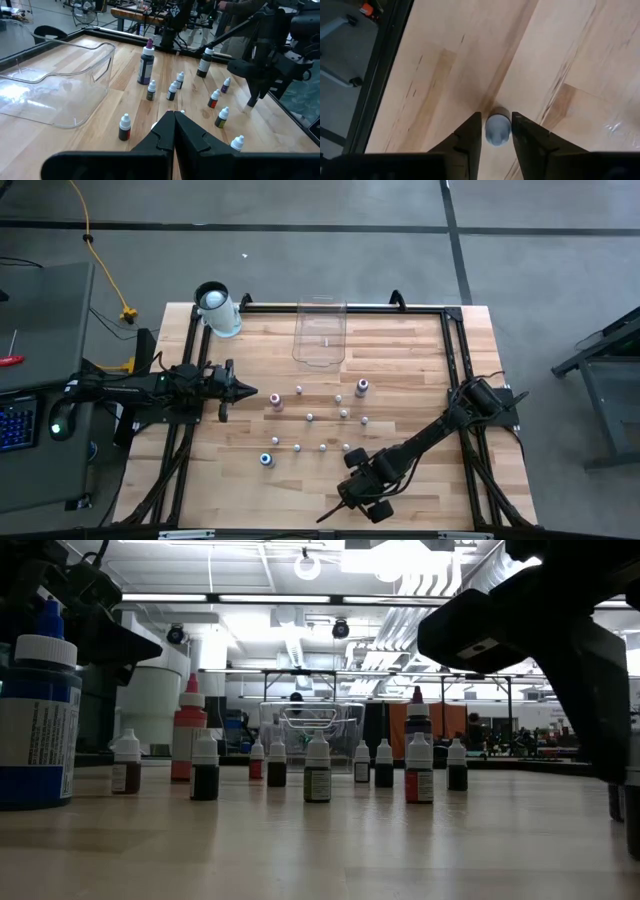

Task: Pick & Place food coloring
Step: Put the small black food coloring bottle into the container

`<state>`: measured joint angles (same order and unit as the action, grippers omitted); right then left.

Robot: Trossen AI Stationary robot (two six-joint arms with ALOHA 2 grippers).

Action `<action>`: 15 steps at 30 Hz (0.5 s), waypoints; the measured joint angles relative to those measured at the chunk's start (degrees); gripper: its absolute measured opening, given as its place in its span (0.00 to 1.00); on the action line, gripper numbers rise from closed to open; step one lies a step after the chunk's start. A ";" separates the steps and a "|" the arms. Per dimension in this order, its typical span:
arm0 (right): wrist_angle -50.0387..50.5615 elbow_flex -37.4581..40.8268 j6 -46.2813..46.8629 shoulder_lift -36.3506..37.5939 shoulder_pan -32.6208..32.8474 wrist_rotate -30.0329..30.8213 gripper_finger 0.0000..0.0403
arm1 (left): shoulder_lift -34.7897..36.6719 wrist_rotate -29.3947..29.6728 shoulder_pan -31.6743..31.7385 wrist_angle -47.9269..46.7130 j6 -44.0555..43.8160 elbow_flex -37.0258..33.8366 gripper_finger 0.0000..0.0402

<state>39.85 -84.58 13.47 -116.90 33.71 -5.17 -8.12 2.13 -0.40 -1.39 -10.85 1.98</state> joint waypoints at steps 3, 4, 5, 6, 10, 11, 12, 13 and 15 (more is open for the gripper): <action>0.45 0.00 0.02 -0.04 0.00 -0.49 0.22 | 0.00 -0.02 0.01 0.00 0.00 0.00 0.00; 0.46 0.00 0.02 -0.04 0.00 -0.73 0.22 | 0.01 0.00 0.01 0.00 0.00 0.00 0.00; 0.52 0.00 0.02 -0.04 0.00 -0.81 0.21 | 0.00 -0.02 0.01 0.00 -0.01 0.00 0.00; 0.53 0.00 0.02 -0.04 0.00 -0.80 0.21 | 0.01 0.00 0.01 0.00 0.00 0.00 0.00; 0.53 0.00 0.05 -0.04 0.00 -0.81 0.20 | 0.00 0.00 0.00 0.00 0.00 0.00 0.00; 0.53 0.00 0.05 -0.04 0.00 -0.81 0.19 | 0.00 -0.02 0.00 0.00 0.00 0.00 0.00; 0.55 0.00 0.05 -0.04 0.00 -0.79 0.19 | 0.00 -0.02 0.01 0.00 0.00 0.00 0.00; 0.55 0.00 0.03 -0.04 0.00 -0.81 0.19 | 0.00 -0.01 0.01 0.00 0.00 0.00 0.00; 0.59 0.00 0.05 -0.04 0.00 -0.80 0.19 | 0.00 0.00 0.00 0.00 0.00 0.00 0.00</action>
<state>40.45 -84.58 13.52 -116.95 33.71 -5.97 -8.12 2.13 -0.40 -1.39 -10.85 1.98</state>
